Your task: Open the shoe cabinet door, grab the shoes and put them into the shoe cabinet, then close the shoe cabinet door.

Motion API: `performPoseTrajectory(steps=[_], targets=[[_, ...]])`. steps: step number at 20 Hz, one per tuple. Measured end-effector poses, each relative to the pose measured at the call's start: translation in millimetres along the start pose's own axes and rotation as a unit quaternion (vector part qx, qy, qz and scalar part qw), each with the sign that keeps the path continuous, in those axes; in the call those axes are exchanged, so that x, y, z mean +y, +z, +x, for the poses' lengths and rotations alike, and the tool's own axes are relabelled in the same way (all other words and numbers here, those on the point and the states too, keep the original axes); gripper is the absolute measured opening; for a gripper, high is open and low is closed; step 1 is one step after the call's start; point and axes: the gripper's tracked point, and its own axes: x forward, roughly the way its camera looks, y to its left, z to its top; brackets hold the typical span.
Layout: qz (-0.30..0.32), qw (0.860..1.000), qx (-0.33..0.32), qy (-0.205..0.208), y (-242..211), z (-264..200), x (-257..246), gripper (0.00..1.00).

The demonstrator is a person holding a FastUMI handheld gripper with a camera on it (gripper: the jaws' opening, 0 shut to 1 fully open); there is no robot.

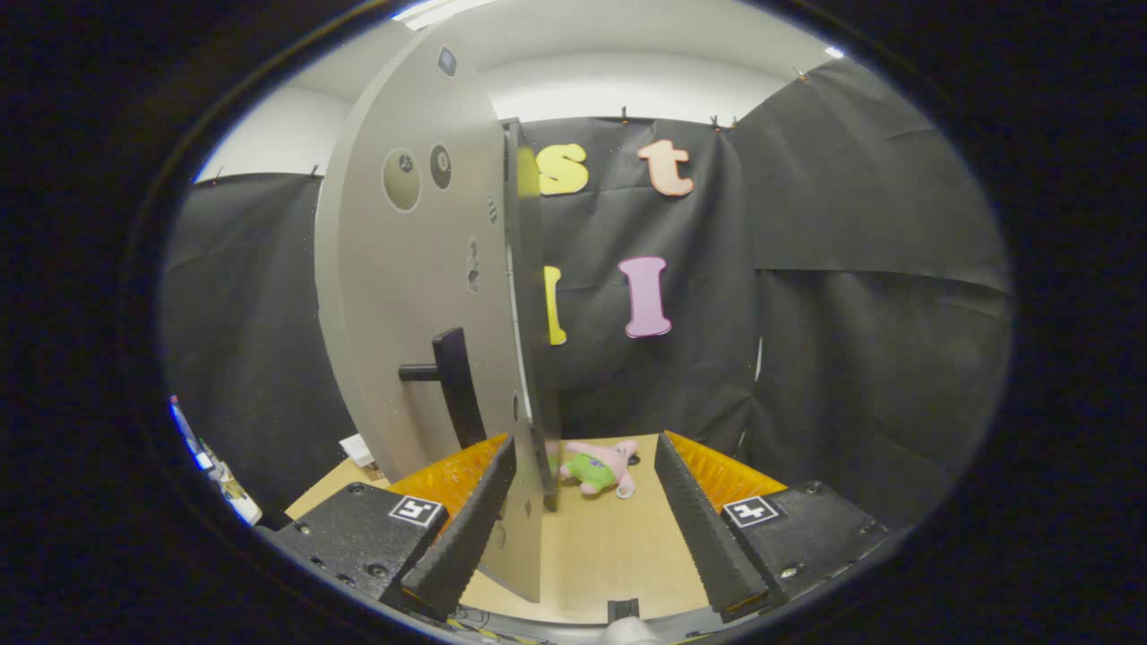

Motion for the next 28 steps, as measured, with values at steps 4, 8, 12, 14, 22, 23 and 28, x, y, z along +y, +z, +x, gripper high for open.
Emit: performPoseTrajectory(steps=[4,8,12,14,22,23,28], targets=[[-0.01,1.0,0.005,0.029,-3,8,8,0.96],[-0.017,0.999,0.006,0.032,-2,8,18,0.93],[-0.018,0.999,0.006,0.049,-8,3,55,0.93],[-0.018,0.998,0.004,0.053,-7,2,74,0.93],[-0.016,0.998,0.014,0.067,-18,25,151,0.93],[-0.017,0.997,0.016,0.071,-19,28,163,0.93],[-0.021,0.994,0.021,0.102,-22,47,217,0.94]])
